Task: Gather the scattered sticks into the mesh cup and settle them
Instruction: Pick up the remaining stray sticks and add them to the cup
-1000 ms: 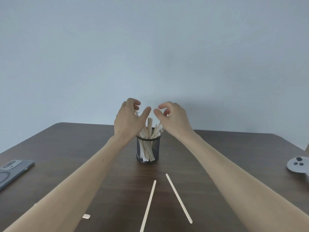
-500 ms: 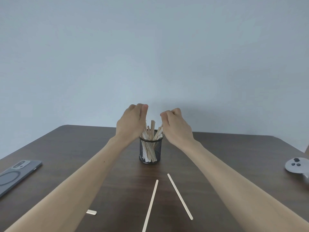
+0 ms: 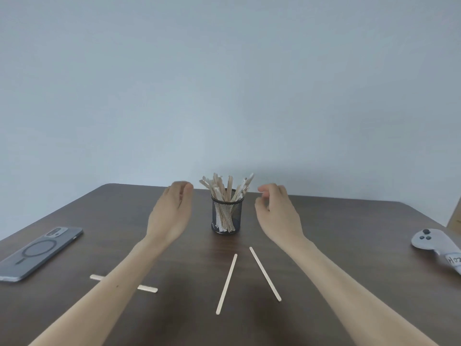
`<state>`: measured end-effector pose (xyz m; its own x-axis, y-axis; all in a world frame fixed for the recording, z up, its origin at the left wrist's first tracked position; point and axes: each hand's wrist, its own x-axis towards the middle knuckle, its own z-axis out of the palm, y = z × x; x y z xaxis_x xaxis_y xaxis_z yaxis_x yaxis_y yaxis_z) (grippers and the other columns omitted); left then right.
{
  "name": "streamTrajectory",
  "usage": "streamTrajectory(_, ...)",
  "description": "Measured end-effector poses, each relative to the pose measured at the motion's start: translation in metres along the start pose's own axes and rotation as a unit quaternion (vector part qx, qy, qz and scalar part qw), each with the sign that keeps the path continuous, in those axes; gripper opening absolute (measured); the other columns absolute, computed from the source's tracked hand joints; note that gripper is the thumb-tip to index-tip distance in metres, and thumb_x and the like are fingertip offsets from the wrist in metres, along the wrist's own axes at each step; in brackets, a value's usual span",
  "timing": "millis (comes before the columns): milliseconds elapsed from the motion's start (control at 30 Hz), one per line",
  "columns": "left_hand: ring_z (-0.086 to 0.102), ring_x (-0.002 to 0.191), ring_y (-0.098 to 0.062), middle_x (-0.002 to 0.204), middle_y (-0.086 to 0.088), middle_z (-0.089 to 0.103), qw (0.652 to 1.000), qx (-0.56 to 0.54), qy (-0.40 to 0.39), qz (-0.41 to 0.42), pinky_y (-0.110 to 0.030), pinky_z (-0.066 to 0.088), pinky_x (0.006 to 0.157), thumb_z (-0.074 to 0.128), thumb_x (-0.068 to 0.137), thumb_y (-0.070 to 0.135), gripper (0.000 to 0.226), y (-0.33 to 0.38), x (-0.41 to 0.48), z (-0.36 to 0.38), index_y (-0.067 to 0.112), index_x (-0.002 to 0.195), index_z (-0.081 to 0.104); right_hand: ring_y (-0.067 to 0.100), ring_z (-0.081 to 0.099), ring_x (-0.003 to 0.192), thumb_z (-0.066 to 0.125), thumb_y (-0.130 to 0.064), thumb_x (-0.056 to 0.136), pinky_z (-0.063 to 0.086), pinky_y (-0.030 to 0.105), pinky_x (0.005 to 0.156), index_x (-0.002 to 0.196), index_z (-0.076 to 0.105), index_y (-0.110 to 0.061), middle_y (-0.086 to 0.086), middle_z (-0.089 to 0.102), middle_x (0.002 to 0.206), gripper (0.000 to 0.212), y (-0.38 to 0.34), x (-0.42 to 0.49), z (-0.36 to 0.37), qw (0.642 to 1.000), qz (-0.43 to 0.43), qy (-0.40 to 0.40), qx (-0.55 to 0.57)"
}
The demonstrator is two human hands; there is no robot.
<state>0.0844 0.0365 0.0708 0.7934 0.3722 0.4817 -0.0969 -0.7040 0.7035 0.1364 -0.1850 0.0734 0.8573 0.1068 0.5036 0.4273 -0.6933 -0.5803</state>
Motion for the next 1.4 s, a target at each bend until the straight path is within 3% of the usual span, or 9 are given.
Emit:
streamTrajectory(133, 0.061, 0.112, -0.013, 0.124, 0.009, 0.065, 0.997, 0.062, -0.047, 0.0, -0.04, 0.049, 0.098, 0.043, 0.104, 0.04, 0.028, -0.023, -0.042, -0.009, 0.027, 0.121, 0.062, 0.017, 0.06, 0.095, 0.046, -0.027, 0.1, 0.043, 0.032, 0.081, 0.127, 0.054, -0.023, -0.004, 0.054, 0.125, 0.029, 0.005, -0.042, 0.007, 0.997, 0.043, -0.063, -0.017)
streamTrajectory(233, 0.059, 0.123, -0.015, 0.131, 0.012, 0.061, 0.988, 0.127, -0.079, 0.033, -0.039, 0.05, 0.099, 0.051, 0.101, 0.028, 0.027, -0.034, -0.075, -0.022, 0.03, 0.124, 0.064, 0.013, 0.06, 0.098, 0.047, -0.033, 0.1, 0.046, 0.033, 0.084, 0.126, 0.057, -0.025, -0.006, 0.054, 0.126, 0.029, 0.005, -0.072, 0.013, 0.993, 0.055, -0.093, -0.04)
streamTrajectory(500, 0.053, 0.13, -0.022, 0.147, 0.009, 0.052, 0.968, 0.218, -0.124, -0.025, -0.038, 0.045, 0.101, 0.051, 0.092, 0.009, 0.047, -0.067, -0.12, -0.061, 0.027, 0.134, 0.06, 0.021, 0.051, 0.123, 0.052, -0.045, 0.096, 0.046, 0.036, 0.097, 0.124, 0.063, -0.024, -0.001, 0.056, 0.126, 0.037, 0.006, -0.115, 0.027, 0.991, 0.03, -0.06, -0.112)
streamTrajectory(667, 0.062, 0.118, -0.02, 0.142, 0.001, 0.056, 0.973, 0.184, -0.136, 0.014, -0.032, 0.046, 0.101, 0.049, 0.098, 0.007, 0.04, -0.076, -0.12, -0.049, 0.019, 0.134, 0.061, 0.023, 0.051, 0.125, 0.053, -0.058, 0.093, 0.042, 0.036, 0.099, 0.128, 0.06, -0.024, 0.0, 0.055, 0.127, 0.049, -0.002, -0.122, 0.038, 0.986, 0.021, -0.083, -0.14)
streamTrajectory(967, 0.066, 0.107, -0.019, 0.114, 0.004, 0.07, 0.973, 0.171, -0.133, 0.08, -0.032, 0.05, 0.095, 0.059, 0.099, 0.015, 0.021, -0.065, -0.114, -0.026, 0.019, 0.112, 0.074, 0.016, 0.047, 0.126, 0.063, -0.05, 0.089, 0.047, 0.032, 0.091, 0.127, 0.061, -0.026, -0.006, 0.054, 0.126, 0.045, -0.006, -0.122, 0.045, 0.989, 0.003, -0.114, -0.098)
streamTrajectory(1133, 0.065, 0.111, -0.015, 0.122, 0.012, 0.067, 0.965, 0.202, -0.144, 0.09, -0.033, 0.052, 0.094, 0.063, 0.098, 0.03, 0.021, -0.061, -0.11, -0.039, 0.025, 0.111, 0.079, 0.018, 0.046, 0.13, 0.063, -0.051, 0.09, 0.048, 0.035, 0.087, 0.128, 0.06, -0.022, -0.002, 0.051, 0.13, 0.048, -0.01, -0.12, 0.031, 0.985, 0.016, -0.127, -0.114)
streamTrajectory(1233, 0.063, 0.112, -0.014, 0.117, 0.015, 0.069, 0.954, 0.238, -0.163, 0.084, -0.034, 0.053, 0.089, 0.061, 0.098, 0.036, 0.019, -0.054, -0.106, -0.044, 0.032, 0.104, 0.079, 0.028, 0.055, 0.12, 0.057, -0.057, 0.091, 0.042, 0.034, 0.078, 0.112, 0.066, -0.014, 0.007, 0.058, 0.122, 0.049, -0.018, -0.115, 0.019, 0.954, 0.032, -0.15, -0.259)
streamTrajectory(1367, 0.061, 0.111, -0.015, 0.111, 0.012, 0.067, 0.938, 0.275, -0.185, 0.1, -0.035, 0.053, 0.084, 0.058, 0.099, 0.039, 0.018, -0.042, -0.102, -0.035, 0.03, 0.103, 0.074, 0.031, 0.068, 0.105, 0.061, -0.027, 0.092, 0.041, 0.031, 0.072, 0.084, 0.057, -0.016, 0.008, 0.069, 0.111, 0.014, -0.032, -0.107, 0.012, 0.933, 0.037, -0.187, -0.307)
streamTrajectory(1400, 0.06, 0.112, -0.015, 0.111, 0.011, 0.066, 0.936, 0.276, -0.192, 0.103, -0.035, 0.052, 0.083, 0.057, 0.099, 0.039, 0.019, -0.039, -0.102, -0.031, 0.03, 0.104, 0.072, 0.031, 0.068, 0.105, 0.062, -0.02, 0.091, 0.041, 0.03, 0.073, 0.081, 0.05, -0.016, 0.008, 0.069, 0.112, 0.016, -0.036, -0.104, 0.011, 0.928, 0.039, -0.192, -0.317)
